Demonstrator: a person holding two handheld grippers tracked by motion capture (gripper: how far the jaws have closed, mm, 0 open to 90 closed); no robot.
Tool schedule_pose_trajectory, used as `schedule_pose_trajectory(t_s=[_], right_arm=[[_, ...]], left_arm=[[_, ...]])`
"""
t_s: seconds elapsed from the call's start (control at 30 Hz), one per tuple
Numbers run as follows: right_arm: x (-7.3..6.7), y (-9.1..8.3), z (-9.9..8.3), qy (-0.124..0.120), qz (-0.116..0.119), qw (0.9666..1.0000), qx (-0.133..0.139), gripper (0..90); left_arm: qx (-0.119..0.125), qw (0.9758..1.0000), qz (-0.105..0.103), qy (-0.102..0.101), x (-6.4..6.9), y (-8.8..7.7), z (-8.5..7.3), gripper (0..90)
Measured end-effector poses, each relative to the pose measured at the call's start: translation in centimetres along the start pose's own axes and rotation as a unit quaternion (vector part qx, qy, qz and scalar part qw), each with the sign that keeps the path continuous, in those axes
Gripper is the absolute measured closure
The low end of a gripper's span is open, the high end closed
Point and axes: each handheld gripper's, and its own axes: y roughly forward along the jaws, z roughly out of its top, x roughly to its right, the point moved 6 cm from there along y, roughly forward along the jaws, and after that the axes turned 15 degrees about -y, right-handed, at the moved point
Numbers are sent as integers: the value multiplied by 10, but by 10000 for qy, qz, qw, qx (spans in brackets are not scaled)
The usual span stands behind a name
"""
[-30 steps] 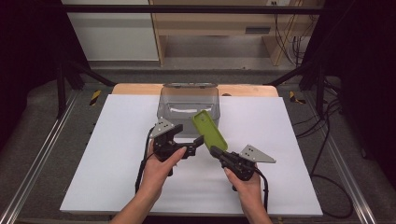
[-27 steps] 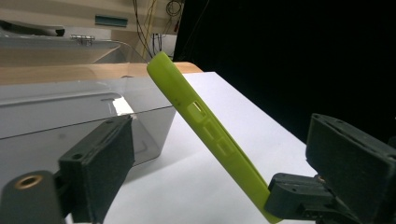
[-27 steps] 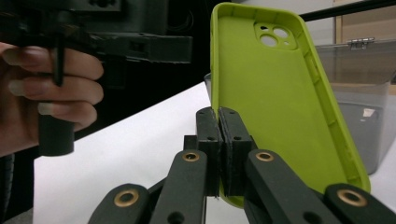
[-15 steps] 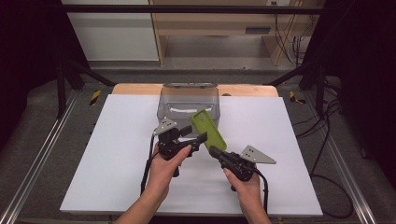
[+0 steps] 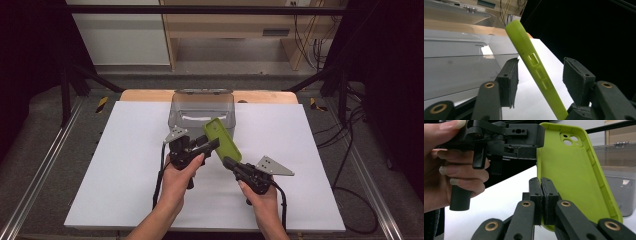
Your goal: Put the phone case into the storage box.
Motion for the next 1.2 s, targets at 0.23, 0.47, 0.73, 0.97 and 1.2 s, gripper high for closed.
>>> schedule_pose_trajectory(t_s=[0.23,0.47,0.73,0.97,1.2], right_arm=[[-1,1,-1,-2,13,10000,-30,880],[-1,2,-1,-43,17,10000,-38,880],[-4,4,-3,-88,21,9999,-102,880],[-4,4,-3,-153,-6,9998,-155,880],[-5,5,-4,-192,4,9997,-171,881]], left_arm=[[-5,10000,25,-50,0,1,0,518],[30,10000,71,-62,-2,0,2,567],[42,9998,90,-151,-3,1,2,613],[83,9996,76,-267,-3,2,-1,650],[98,9986,11,-525,-5,1,-1,701]])
